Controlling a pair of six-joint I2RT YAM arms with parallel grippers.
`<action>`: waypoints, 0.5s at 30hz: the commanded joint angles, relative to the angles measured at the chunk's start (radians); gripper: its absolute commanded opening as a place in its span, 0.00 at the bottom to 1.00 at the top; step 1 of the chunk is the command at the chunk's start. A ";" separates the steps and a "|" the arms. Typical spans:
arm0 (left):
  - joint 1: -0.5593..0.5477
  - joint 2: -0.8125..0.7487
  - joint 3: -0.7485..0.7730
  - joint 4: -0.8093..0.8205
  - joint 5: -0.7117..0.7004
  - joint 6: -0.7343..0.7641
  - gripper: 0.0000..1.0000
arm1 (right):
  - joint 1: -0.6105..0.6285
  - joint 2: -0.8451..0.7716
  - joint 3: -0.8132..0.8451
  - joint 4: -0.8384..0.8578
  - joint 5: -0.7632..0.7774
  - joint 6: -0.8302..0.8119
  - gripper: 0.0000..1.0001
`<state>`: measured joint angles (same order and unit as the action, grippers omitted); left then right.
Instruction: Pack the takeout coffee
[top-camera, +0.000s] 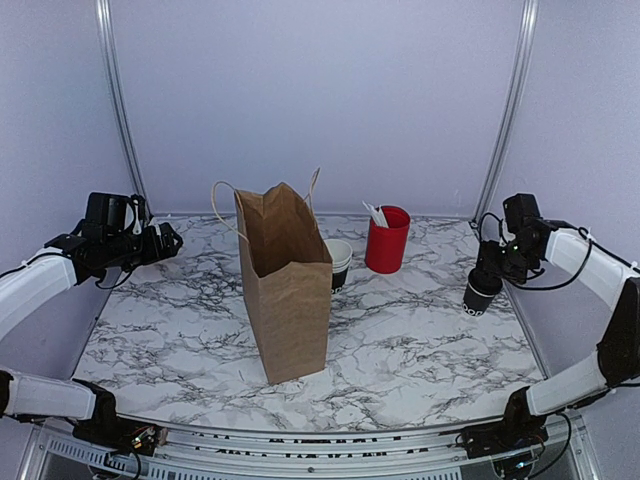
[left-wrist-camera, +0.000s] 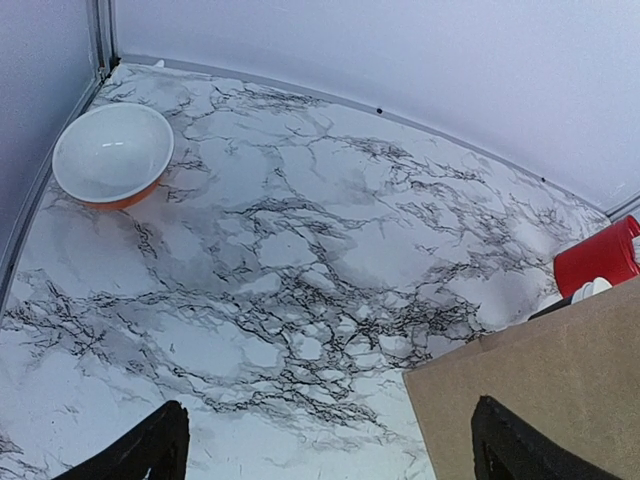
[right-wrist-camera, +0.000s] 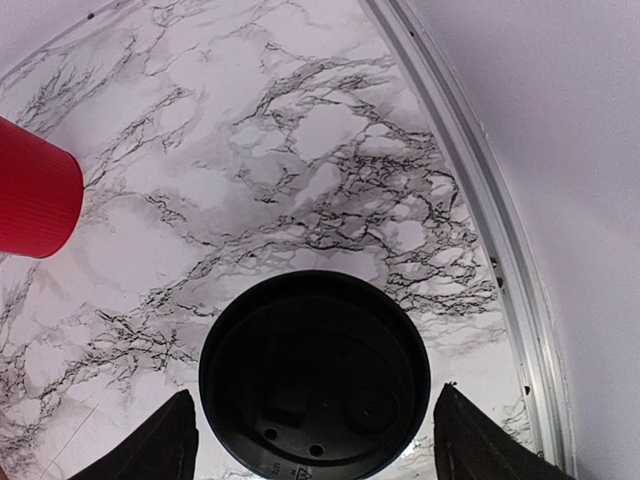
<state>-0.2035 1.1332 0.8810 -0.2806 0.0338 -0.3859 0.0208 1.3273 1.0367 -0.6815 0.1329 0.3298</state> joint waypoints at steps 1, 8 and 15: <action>0.005 -0.014 -0.017 0.027 0.013 -0.006 0.99 | -0.009 -0.003 0.023 0.005 0.013 -0.012 0.80; 0.006 -0.017 -0.020 0.029 0.010 -0.007 0.99 | -0.009 0.023 0.004 0.029 0.006 -0.021 0.81; 0.005 -0.019 -0.022 0.029 0.006 -0.005 0.99 | -0.008 0.049 0.002 0.046 0.002 -0.026 0.81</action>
<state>-0.2035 1.1328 0.8680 -0.2737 0.0368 -0.3855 0.0193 1.3632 1.0355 -0.6666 0.1379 0.3138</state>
